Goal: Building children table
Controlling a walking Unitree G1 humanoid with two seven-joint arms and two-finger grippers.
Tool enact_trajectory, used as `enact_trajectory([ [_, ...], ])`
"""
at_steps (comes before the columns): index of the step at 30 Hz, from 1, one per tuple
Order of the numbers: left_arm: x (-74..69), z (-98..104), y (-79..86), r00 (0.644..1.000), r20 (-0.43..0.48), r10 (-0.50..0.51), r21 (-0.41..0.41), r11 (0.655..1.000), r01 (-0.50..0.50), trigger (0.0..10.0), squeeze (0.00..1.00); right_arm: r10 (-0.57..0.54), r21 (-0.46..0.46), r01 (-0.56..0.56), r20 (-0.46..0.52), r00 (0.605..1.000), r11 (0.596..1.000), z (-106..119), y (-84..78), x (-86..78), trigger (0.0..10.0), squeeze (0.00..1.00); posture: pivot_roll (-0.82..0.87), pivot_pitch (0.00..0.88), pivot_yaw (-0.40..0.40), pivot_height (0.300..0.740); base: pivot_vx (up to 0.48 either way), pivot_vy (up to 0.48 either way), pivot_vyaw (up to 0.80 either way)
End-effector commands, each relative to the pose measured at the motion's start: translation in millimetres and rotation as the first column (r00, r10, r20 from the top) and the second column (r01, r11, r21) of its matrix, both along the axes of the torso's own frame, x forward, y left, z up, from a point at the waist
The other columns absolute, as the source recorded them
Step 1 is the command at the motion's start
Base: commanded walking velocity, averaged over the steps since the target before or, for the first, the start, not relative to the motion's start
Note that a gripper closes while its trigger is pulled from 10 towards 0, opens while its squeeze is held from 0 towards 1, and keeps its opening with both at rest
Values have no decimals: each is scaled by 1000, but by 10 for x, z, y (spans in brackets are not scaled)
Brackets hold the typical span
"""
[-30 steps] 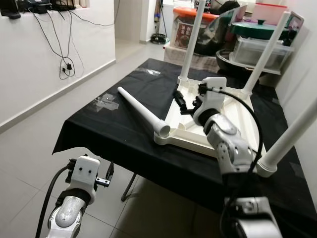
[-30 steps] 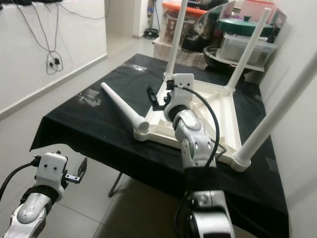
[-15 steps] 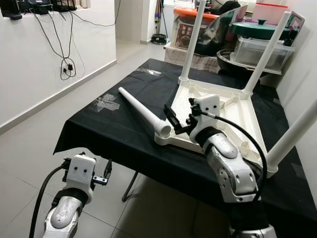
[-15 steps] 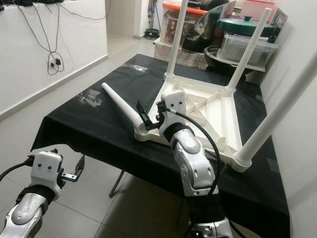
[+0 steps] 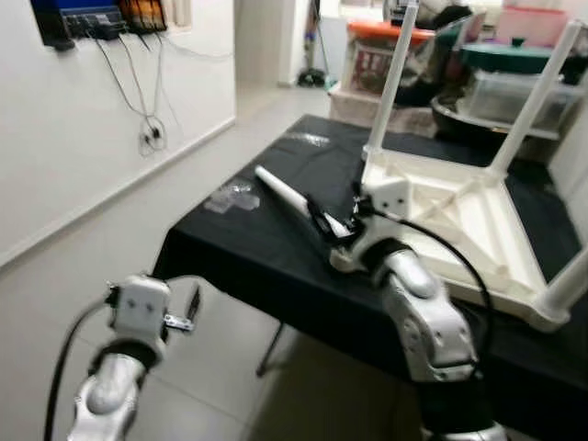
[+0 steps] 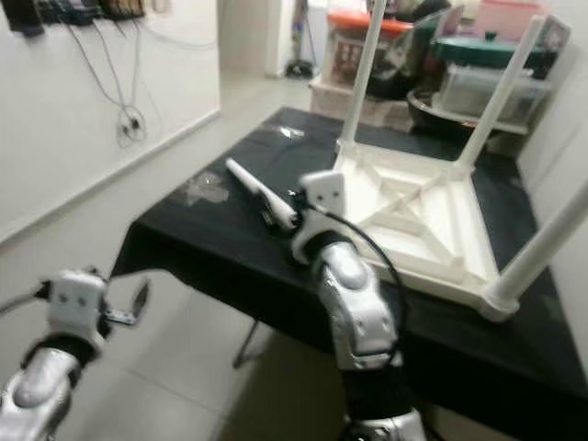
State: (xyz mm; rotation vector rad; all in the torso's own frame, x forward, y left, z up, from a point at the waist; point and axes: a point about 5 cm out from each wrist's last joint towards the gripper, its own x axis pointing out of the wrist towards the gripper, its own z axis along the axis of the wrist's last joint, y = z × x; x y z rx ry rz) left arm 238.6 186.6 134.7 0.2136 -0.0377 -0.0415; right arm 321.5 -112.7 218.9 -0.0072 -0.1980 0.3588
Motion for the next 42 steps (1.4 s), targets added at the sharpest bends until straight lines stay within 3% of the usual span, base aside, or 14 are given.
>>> enact_trajectory([
  [1,1,-9,-30,1000,0,-16,-3,1000,16,10000,0,-38,4,38,7,999,999,9,-87,19,10000,0,57,0,-78,740,0,0,0],
  [8,24,21,-16,1000,18,-2,-16,1000,2,10000,0,-50,8,50,18,999,999,52,-92,46,10000,0,57,0,-80,740,0,0,0],
  [13,46,50,-35,1000,25,-9,-32,999,9,10000,0,-67,79,69,-29,997,995,60,-128,89,10000,0,57,0,-79,740,216,0,-480],
  [20,60,52,-56,999,28,-18,-31,999,19,10000,0,-45,51,45,1,999,998,92,-82,96,10000,0,60,0,-81,740,396,0,-343],
  [26,83,63,-83,999,34,-29,-31,999,30,10000,0,79,-17,-80,-47,996,997,96,35,147,10000,0,59,0,-79,740,381,0,0],
  [27,94,64,-96,999,34,-37,-32,999,38,10000,0,138,-36,-140,-47,989,989,157,64,173,10000,0,56,0,-77,740,315,0,0],
  [32,110,68,-117,998,37,-45,-28,999,46,10000,0,237,-84,-242,-69,969,967,284,91,231,10000,0,58,0,-87,740,238,0,0],
  [35,110,68,-117,998,37,-45,-28,999,46,10000,0,237,-84,-242,-69,969,967,284,91,231,10000,0,58,0,-87,740,0,0,0],
  [36,108,63,-127,998,38,-44,-26,999,45,10000,0,253,-139,-267,-107,961,954,305,102,286,10000,0,65,0,-97,740,0,0,0],
  [40,98,57,-131,998,37,-41,-26,999,42,10000,0,263,-175,-291,-168,950,941,251,133,316,10000,0,65,0,-97,740,0,0,0],
  [42,93,54,-135,999,38,-39,-26,999,40,10000,0,304,-189,-351,-239,922,917,181,222,306,10000,0,66,0,-100,740,0,0,0],
])
